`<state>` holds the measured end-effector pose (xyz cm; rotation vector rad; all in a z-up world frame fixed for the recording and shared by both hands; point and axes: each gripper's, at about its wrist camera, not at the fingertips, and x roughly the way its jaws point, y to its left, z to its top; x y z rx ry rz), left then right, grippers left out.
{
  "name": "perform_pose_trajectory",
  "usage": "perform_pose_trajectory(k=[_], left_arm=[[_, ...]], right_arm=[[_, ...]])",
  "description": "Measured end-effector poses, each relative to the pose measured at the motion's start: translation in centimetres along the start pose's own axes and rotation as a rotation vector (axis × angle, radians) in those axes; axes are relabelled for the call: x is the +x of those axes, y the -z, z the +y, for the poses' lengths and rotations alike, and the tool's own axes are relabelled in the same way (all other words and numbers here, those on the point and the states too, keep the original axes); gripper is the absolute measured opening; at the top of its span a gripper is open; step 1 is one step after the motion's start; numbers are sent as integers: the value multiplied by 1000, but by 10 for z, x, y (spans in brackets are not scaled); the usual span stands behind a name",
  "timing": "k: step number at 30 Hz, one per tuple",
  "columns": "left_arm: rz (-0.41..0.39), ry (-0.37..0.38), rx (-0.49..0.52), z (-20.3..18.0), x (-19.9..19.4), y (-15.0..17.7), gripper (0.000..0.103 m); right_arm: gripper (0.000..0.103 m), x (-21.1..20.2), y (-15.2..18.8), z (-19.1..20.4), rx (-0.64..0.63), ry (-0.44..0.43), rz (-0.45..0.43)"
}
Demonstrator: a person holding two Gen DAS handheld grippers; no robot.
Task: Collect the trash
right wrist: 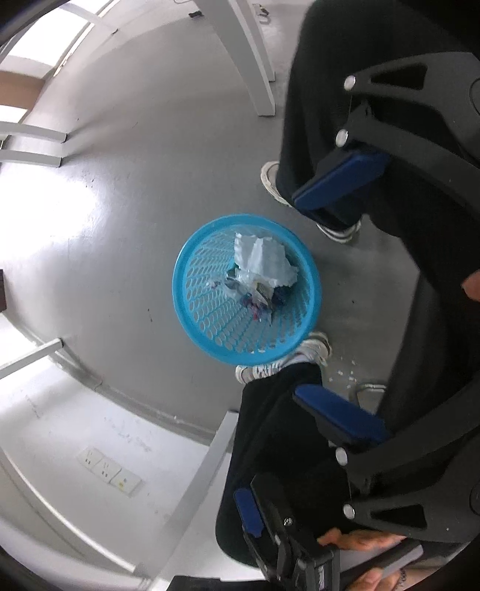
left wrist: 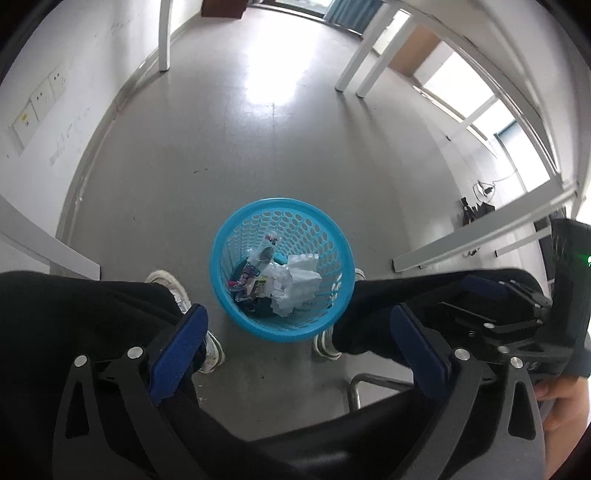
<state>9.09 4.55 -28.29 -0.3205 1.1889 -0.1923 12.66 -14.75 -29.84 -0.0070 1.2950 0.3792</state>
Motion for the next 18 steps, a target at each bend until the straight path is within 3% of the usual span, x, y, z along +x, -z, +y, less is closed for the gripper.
perform_pose_trajectory(k=[3,13,18], left_arm=[[-6,-13,6,-2,-5,9,97],[-2,-63,18,-6,2,8,97],[1,-49,17,-5,1,8,97]], right_arm=[[94,-8,12,-3,20,-47,6],[94,-9,14,-3,18,-47,0],[94,-8,12,-4,22,-59,3]])
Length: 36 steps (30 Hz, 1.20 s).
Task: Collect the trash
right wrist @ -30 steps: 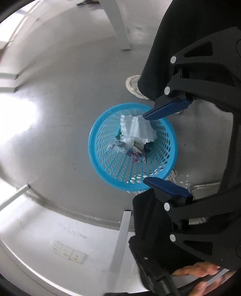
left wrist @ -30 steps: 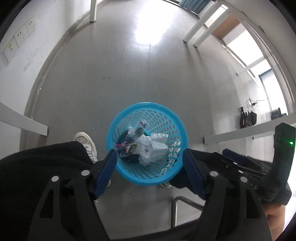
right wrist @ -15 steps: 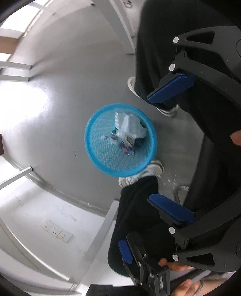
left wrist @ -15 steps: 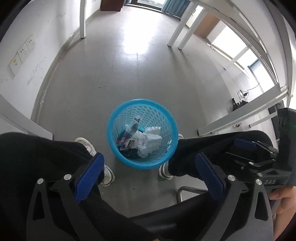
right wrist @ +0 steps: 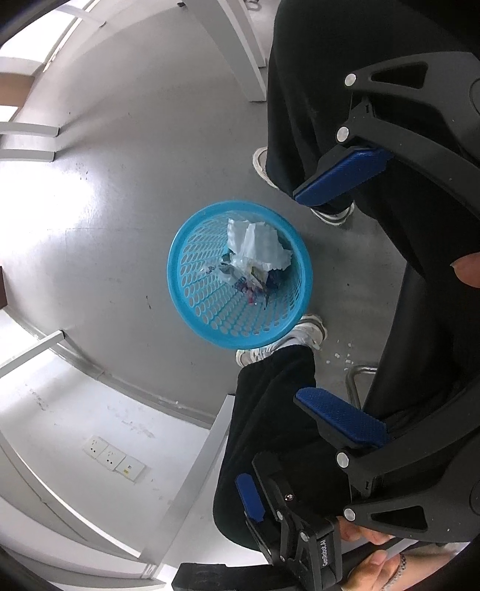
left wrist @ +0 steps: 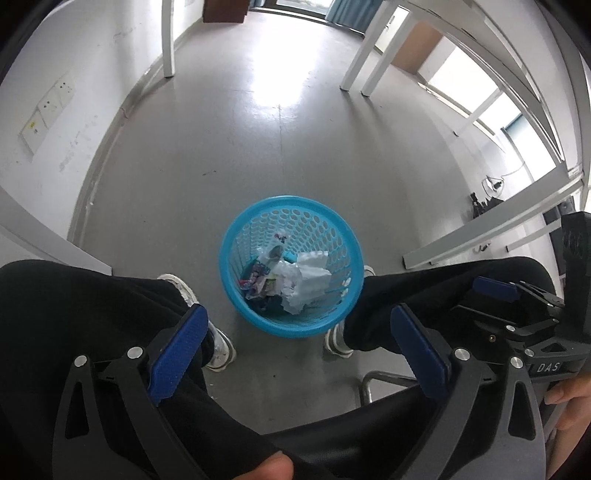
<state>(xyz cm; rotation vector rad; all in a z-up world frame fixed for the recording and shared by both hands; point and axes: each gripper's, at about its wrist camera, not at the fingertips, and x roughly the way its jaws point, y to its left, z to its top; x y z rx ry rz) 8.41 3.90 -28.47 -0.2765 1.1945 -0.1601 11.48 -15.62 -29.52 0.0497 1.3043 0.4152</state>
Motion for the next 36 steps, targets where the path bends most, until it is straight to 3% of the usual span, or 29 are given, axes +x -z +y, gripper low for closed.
perform_pose_trajectory(k=[9,36], left_arm=[[2,-35,1,-1,3,-1,97],[1,-32,3,-3,2,-1,97]], right_arm=[[94,4,-3,-3,15,-6,4],[94,5,-8,-3,27,-12,-1]])
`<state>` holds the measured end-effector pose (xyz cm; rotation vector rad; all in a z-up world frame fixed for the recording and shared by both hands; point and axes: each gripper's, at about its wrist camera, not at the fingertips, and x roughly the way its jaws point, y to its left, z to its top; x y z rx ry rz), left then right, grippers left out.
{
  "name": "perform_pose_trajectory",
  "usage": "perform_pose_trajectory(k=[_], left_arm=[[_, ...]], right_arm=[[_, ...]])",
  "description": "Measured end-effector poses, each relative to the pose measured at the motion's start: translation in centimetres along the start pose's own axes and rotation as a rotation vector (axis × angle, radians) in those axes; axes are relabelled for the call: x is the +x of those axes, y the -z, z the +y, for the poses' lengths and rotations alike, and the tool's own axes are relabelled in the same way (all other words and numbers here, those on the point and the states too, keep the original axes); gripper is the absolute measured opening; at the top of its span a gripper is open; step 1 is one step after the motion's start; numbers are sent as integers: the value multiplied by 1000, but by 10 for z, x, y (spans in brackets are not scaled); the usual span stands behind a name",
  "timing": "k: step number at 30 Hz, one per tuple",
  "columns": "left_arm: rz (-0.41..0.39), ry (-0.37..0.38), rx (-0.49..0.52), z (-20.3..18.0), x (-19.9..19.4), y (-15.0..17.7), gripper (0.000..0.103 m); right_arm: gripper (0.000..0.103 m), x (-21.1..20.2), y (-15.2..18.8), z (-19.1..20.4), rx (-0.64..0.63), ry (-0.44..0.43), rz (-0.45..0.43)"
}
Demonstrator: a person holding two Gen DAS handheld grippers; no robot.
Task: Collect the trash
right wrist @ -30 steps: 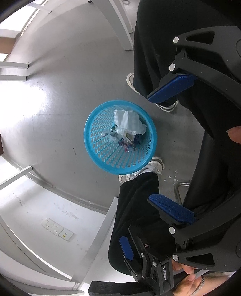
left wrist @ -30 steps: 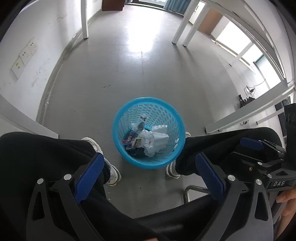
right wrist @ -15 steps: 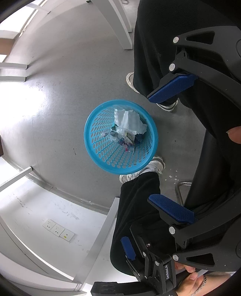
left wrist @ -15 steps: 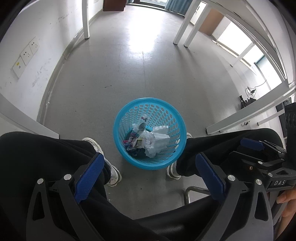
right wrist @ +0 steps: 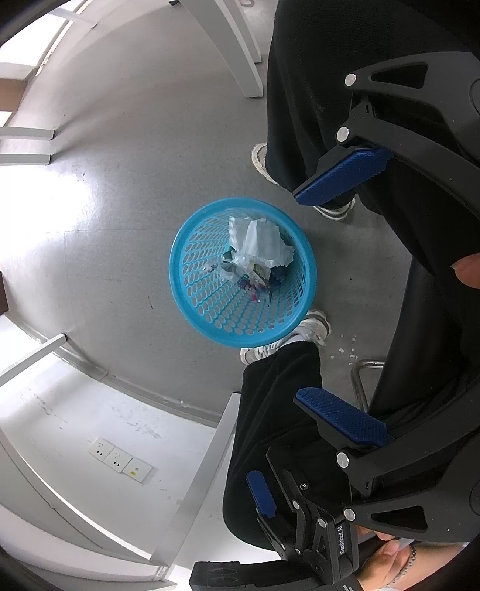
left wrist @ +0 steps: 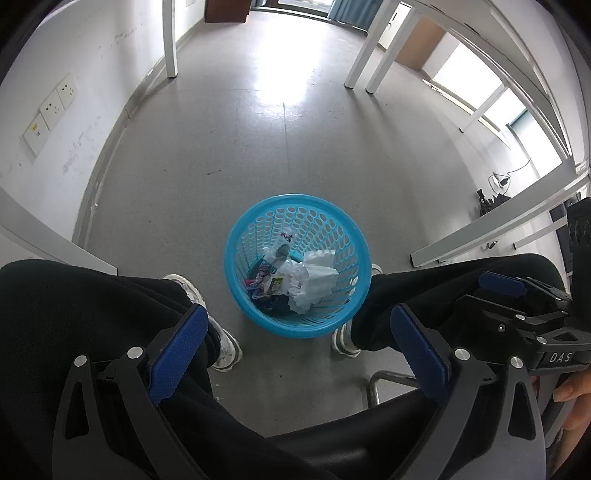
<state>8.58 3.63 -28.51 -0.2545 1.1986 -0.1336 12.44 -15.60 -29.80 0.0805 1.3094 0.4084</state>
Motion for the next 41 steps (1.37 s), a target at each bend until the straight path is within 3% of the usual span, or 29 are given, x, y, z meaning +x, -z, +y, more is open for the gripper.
perform_pose_trajectory(k=[41], left_arm=[[12,3,-7,3,7,2,97]], right_arm=[[94,0,1,0,1,1,3]])
